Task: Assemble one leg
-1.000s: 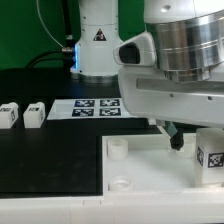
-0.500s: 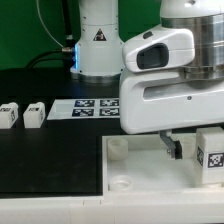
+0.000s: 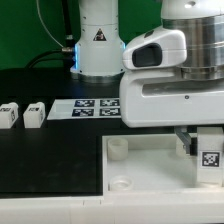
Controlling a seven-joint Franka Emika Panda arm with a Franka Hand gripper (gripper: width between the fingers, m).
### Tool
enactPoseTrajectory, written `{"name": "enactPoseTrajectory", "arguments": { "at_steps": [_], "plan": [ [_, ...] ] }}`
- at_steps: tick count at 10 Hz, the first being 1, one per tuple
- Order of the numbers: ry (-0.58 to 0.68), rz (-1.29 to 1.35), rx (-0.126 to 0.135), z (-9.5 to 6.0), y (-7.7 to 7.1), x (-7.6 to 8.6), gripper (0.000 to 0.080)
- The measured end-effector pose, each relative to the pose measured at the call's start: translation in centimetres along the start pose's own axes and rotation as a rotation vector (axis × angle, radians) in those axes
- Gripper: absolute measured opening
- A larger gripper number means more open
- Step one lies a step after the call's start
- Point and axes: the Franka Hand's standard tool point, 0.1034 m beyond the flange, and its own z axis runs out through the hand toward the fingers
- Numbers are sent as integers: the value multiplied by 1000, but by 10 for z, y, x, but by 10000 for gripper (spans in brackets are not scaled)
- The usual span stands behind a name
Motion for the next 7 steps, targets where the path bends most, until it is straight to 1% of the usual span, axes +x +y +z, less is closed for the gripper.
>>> {"name": "enactPoseTrajectory", "arguments": {
  "at_steps": [1,2,4,6,7],
  "plan": [
    [-2,127,4,0,1,1,292],
    [-8,280,15,0,2,1,292],
    [-22,652,28,1,5,1,292],
    [-49,984,62,2,6,-2,294],
    [-65,1106,70,2,7,-2,294]
  ]
}}
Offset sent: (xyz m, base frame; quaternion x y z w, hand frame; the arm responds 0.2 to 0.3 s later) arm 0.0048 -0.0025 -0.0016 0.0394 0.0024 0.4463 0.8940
